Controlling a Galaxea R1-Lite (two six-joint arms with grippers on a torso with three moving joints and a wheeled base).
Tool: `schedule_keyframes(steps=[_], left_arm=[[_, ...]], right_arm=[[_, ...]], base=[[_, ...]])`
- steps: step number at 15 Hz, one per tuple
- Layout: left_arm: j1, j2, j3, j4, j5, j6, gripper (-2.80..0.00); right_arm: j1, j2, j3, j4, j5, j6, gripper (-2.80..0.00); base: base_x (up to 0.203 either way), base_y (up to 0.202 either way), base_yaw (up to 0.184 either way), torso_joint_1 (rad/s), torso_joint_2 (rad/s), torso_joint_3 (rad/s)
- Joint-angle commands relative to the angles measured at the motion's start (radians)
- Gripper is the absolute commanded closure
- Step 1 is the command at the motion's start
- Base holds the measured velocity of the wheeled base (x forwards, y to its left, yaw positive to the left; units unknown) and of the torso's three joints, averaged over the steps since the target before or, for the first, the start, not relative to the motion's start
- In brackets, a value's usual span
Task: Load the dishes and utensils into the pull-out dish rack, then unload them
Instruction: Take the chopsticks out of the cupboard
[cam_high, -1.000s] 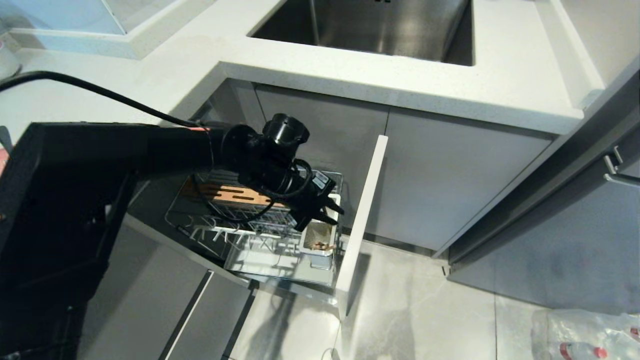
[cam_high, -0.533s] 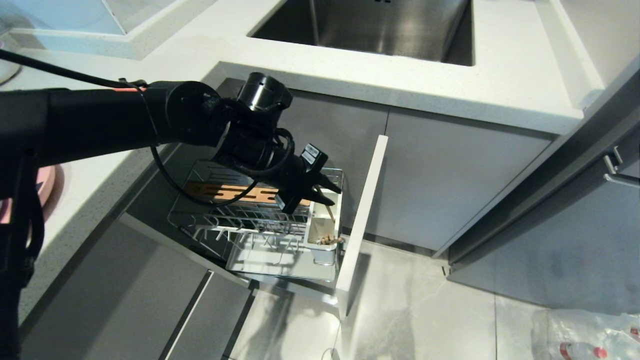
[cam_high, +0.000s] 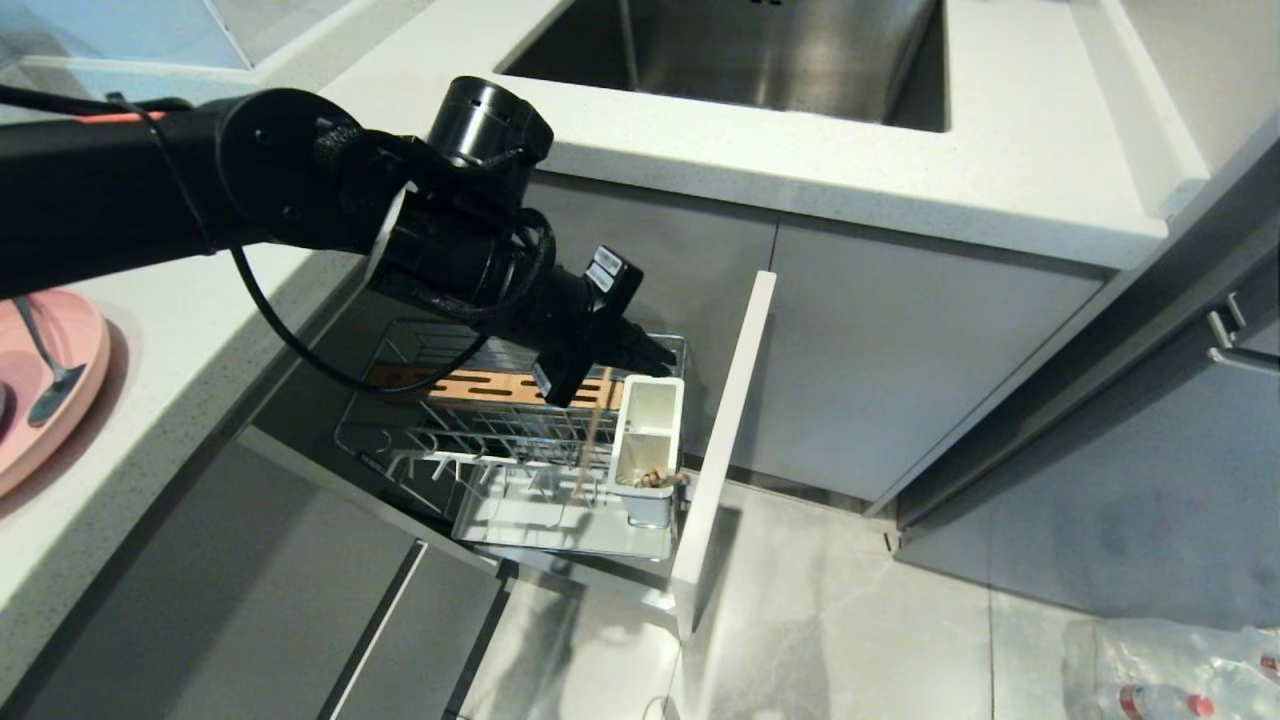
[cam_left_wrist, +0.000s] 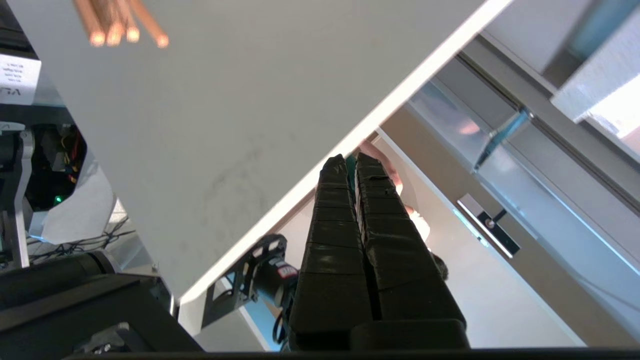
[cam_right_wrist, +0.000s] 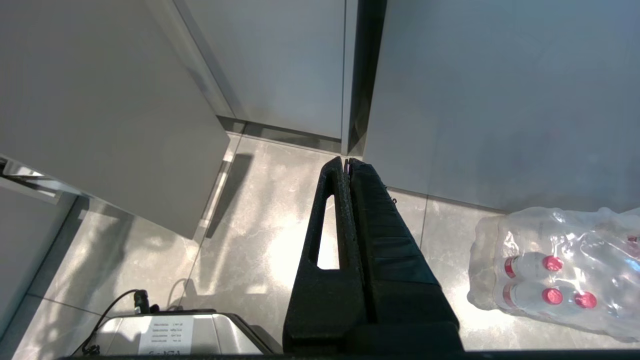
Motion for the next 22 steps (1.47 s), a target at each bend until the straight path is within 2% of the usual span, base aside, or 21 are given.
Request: schedule_keyframes(steps=[1,7,10,16,17,18,22], left_arm=[[-0.005,-0.025,0.0,0.009,-0.002,-0.007,0.0],[-0.017,-0.038,0.0,0.018,0.0,-0.006,0.0],[-0.019,-0.03,0.0,0.026,0.044,0.0,0.0],[-0.012,0.092,0.0,0.048,0.067,0.023,0.0],[-0.012,0.095,0.0,0.049,0.067,0.038,-1.18],[-0.012,0.101,0.0,0.05,0.075,0.041,-2.8],[-0.006,0.143,0.0,0.047,0.085,0.045,-2.8]], right_arm=[[0.0,0.0,0.0,0.0,-0.001,0.0,0.0],[0.0,0.0,0.0,0.0,-0.001,0.0,0.0],[0.0,0.0,0.0,0.0,0.0,0.0,0.0],[0.0,0.0,0.0,0.0,0.0,0.0,0.0],[0.0,0.0,0.0,0.0,0.0,0.0,0.0],[0.0,0.0,0.0,0.0,0.0,0.0,0.0],[0.0,0.0,0.0,0.0,0.0,0.0,0.0]], base=[[0.0,0.0,0.0,0.0,0.0,0.0],[0.0,0.0,0.0,0.0,0.0,0.0],[0.0,0.0,0.0,0.0,0.0,0.0],[0.0,0.0,0.0,0.0,0.0,0.0],[0.0,0.0,0.0,0.0,0.0,0.0],[0.0,0.0,0.0,0.0,0.0,0.0],[0.0,0.0,0.0,0.0,0.0,0.0]])
